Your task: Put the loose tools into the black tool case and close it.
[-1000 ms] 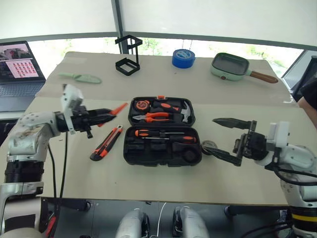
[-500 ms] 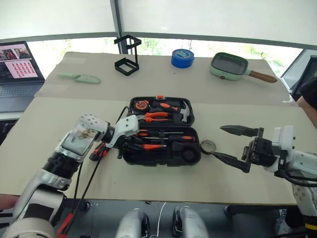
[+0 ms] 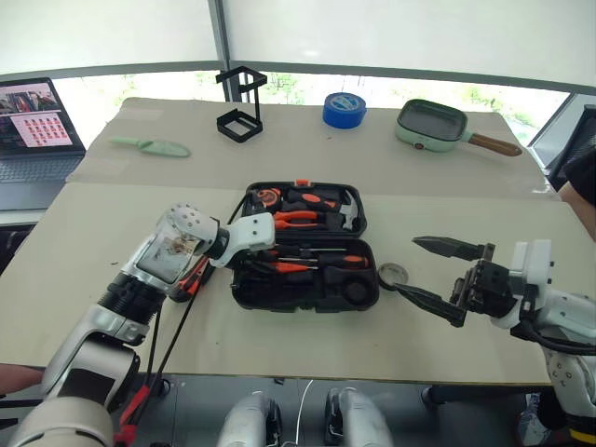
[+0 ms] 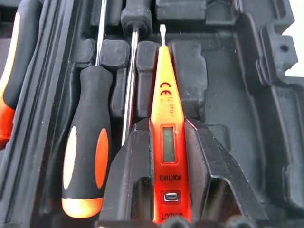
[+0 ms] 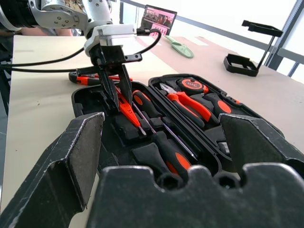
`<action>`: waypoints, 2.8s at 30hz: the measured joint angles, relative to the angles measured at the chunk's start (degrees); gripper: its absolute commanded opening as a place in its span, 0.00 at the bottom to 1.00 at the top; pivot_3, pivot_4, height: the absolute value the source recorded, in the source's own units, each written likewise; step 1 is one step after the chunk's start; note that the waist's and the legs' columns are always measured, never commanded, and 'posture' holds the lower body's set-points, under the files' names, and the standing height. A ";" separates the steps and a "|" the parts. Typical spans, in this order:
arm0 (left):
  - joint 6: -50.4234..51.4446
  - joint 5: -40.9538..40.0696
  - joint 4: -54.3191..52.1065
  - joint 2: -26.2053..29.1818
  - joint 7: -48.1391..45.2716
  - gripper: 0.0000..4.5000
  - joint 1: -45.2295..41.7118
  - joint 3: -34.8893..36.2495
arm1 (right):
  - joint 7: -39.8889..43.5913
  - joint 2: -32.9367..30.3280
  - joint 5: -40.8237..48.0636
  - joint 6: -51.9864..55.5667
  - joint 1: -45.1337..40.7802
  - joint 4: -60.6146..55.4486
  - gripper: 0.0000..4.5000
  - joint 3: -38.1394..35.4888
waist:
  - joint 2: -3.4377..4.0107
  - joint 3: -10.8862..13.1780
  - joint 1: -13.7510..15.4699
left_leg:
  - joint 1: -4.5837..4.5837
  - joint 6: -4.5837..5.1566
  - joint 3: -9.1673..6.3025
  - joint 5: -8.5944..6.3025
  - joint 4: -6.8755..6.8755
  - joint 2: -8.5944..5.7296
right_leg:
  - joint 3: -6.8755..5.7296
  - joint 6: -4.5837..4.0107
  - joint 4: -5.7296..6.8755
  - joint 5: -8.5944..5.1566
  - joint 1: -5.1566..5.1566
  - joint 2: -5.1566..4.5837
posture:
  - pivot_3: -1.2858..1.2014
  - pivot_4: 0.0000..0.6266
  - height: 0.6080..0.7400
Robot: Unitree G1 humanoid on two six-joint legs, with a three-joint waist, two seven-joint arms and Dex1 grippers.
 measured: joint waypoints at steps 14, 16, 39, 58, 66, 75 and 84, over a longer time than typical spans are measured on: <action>-1.37 4.26 1.91 0.55 -2.13 0.10 -2.28 -1.98 | -0.24 -0.01 0.00 0.12 -0.10 0.02 1.00 -0.24 | 0.01 -0.01 -0.24 | 0.04 0.00 0.00 0.00 0.03 0.03 | 0.03 0.00 0.04 0.00 0.01 0.03 | 0.52 0.24 1.00; -1.18 4.21 2.36 0.08 -2.16 0.10 -2.38 -1.85 | -0.30 -0.01 0.00 0.16 -0.10 0.02 1.00 -0.24 | 0.01 -0.01 -0.20 | 0.03 0.00 0.00 0.00 0.06 0.02 | 0.03 0.00 0.06 0.00 0.02 0.03 | 0.52 0.24 1.00; -14.94 -9.10 8.85 -5.66 -3.46 0.10 3.01 13.15 | 1.68 0.04 -0.50 1.34 -3.76 3.60 1.00 1.55 | 0.01 -0.01 -0.23 | -0.25 0.19 -0.08 -0.11 0.55 0.04 | -0.04 -0.21 0.11 0.24 -0.01 0.04 | 0.52 0.24 1.00; -23.11 -5.46 15.15 -7.08 -0.81 0.01 6.94 12.45 | 1.54 1.41 -1.11 1.38 -1.28 3.03 1.00 1.94 | 0.08 -0.05 -0.09 | -0.12 0.27 -0.07 -0.16 0.57 0.02 | -0.03 -0.19 0.08 0.26 0.12 -0.05 | 0.52 0.24 1.00; -20.74 -8.19 13.14 -7.64 0.41 0.12 9.70 14.59 | 1.72 1.20 -1.09 1.45 -1.61 2.98 1.00 1.91 | 0.27 -0.16 -0.29 | 0.03 0.41 -0.08 -0.26 0.56 0.03 | -0.03 -0.05 0.09 0.21 0.27 -0.26 | 0.52 0.24 1.00; -8.31 -24.79 -5.45 -0.19 8.96 0.81 22.66 36.02 | 2.67 1.81 -2.08 -2.05 -3.21 4.66 1.00 1.22 | 0.24 -0.13 -1.08 | 0.02 0.26 -0.08 -0.17 0.37 0.02 | -0.01 -0.15 0.12 0.26 0.12 -0.30 | 0.52 0.24 1.00; -7.21 -25.56 -10.07 5.74 11.18 0.98 59.33 57.18 | 8.80 2.82 -5.90 -11.88 -1.28 10.51 1.00 2.21 | 0.21 -0.08 -0.87 | 0.01 -0.24 -0.10 -0.46 0.17 0.00 | -0.05 0.23 -0.12 -0.06 -0.02 -0.78 | 0.52 0.24 1.00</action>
